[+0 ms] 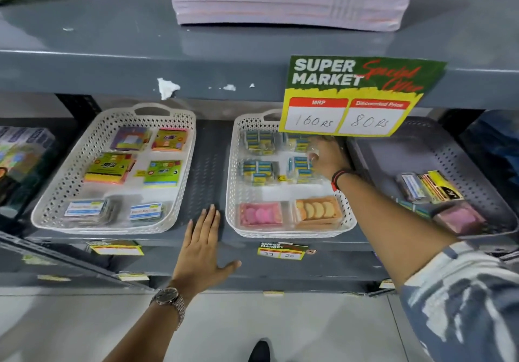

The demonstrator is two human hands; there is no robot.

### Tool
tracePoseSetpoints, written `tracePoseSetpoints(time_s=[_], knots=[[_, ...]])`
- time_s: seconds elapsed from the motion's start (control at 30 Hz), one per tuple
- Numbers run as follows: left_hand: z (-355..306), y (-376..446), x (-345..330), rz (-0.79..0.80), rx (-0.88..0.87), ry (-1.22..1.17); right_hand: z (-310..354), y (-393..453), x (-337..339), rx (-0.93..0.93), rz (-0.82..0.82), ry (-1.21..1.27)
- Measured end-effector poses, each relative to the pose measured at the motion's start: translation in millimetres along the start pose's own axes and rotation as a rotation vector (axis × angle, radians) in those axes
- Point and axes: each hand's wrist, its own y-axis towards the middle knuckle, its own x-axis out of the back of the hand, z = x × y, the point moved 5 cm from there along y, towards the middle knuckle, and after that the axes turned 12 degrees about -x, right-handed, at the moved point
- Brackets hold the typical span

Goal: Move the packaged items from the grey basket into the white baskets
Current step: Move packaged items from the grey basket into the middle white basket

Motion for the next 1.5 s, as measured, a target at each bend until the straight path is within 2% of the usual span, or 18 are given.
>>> tracePoseSetpoints(time_s=[0.1,0.17,0.27,0.47,0.6,0.73,1.07,1.3,1.5], knots=[[-1,1,1,0.001,0.001,0.005,-6,-13,31,0.062,-0.239,-0.01],[-1,1,2,0.008,0.012,-0.008,-20,-18,47,0.072,-0.304,0.027],[-2,1,2,0.031,-0.004,-0.011,-66,-24,66,-0.054,-0.33,0.089],[-2,2,1,0.064,-0.008,0.02,-182,-40,73,-0.479,-0.14,0.056],[-2,2,0,0.082,-0.009,0.021,-219,-52,69,-0.486,0.098,0.145],[-3,3,2,0.078,-0.009,0.017,-224,-66,64,-0.381,0.308,0.203],[-5,5,3,0.11,-0.014,0.015,-208,-63,58,-0.218,0.307,-0.303],[-4,5,4,0.108,-0.015,0.043,-200,-63,57,-0.241,0.339,-0.444],[-4,4,4,0.135,-0.001,0.036,-195,-63,65,-0.247,0.317,-0.45]])
